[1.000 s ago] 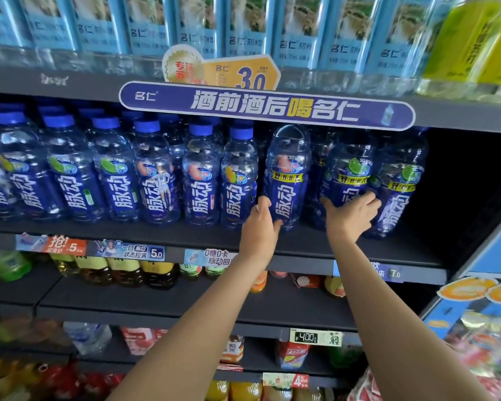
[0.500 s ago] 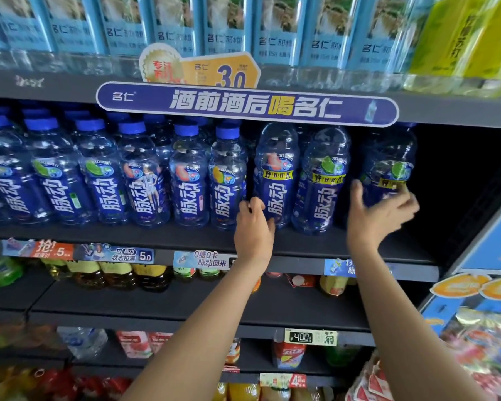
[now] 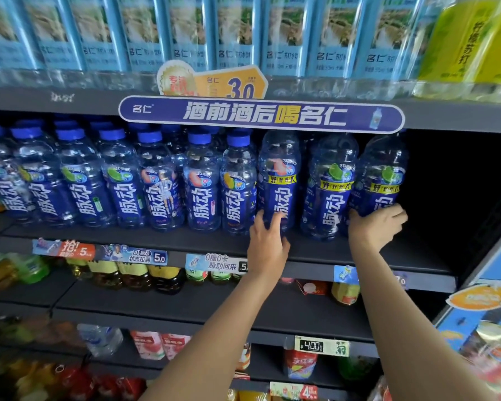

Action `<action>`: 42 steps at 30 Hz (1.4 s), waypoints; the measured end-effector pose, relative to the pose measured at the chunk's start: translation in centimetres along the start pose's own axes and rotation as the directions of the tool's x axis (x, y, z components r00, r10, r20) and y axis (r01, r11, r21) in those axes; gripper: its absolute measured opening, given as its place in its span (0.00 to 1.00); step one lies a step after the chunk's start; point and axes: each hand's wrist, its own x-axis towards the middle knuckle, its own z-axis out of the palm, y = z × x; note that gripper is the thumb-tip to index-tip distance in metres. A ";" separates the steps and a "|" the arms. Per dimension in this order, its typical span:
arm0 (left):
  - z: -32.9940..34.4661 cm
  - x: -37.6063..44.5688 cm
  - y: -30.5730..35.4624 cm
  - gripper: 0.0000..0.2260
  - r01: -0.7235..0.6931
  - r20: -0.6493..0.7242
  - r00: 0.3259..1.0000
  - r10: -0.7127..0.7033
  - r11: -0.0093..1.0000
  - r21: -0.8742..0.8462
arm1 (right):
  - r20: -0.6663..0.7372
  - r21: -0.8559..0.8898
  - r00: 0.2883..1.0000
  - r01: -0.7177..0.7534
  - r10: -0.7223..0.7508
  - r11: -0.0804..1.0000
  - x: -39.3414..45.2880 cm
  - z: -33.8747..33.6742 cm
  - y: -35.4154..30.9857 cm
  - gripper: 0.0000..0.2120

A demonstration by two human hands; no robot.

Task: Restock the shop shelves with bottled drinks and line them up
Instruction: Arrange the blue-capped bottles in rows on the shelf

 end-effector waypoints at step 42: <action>-8.3 1.9 -9.4 0.24 0.175 -0.401 0.870 -0.287 0.940 -0.293 | 0.482 0.111 0.768 0.423 -0.421 0.899 -14.7 8.0 -7.2 0.41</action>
